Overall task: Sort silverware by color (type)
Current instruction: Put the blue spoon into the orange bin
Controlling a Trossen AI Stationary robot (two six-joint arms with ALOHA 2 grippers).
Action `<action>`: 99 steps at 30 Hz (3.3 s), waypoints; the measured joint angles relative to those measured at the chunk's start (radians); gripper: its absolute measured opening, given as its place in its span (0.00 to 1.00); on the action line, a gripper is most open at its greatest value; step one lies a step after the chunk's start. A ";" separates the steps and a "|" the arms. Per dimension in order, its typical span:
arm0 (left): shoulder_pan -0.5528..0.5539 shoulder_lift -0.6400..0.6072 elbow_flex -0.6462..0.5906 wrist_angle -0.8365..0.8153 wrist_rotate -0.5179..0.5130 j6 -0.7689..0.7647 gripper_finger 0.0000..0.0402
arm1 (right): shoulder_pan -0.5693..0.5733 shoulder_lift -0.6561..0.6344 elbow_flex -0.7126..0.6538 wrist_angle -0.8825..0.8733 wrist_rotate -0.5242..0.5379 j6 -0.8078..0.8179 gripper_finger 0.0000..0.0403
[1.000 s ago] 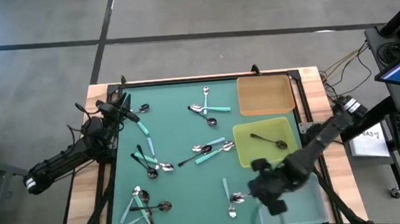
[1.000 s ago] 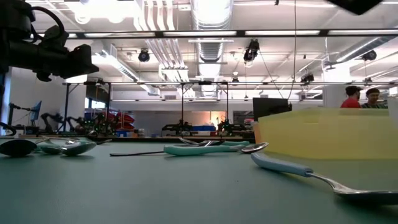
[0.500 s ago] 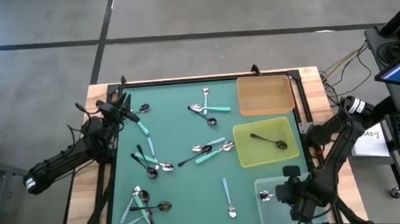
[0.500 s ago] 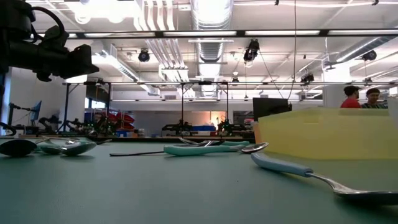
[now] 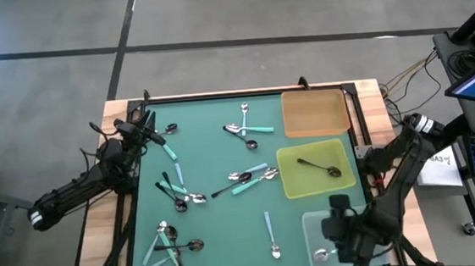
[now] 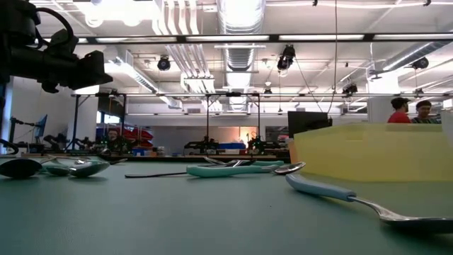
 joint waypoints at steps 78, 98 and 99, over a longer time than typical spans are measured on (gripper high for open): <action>0.000 0.000 0.000 0.000 0.000 0.000 0.19 | -0.973 0.448 0.086 0.424 -0.332 -0.952 0.08; 0.000 0.000 0.000 0.000 0.000 0.000 0.19 | -1.271 -0.104 0.091 -0.163 -0.078 -0.855 0.08; 0.000 0.000 0.000 0.000 0.000 0.000 0.19 | -1.305 -0.130 0.077 -0.165 -0.082 -0.856 0.08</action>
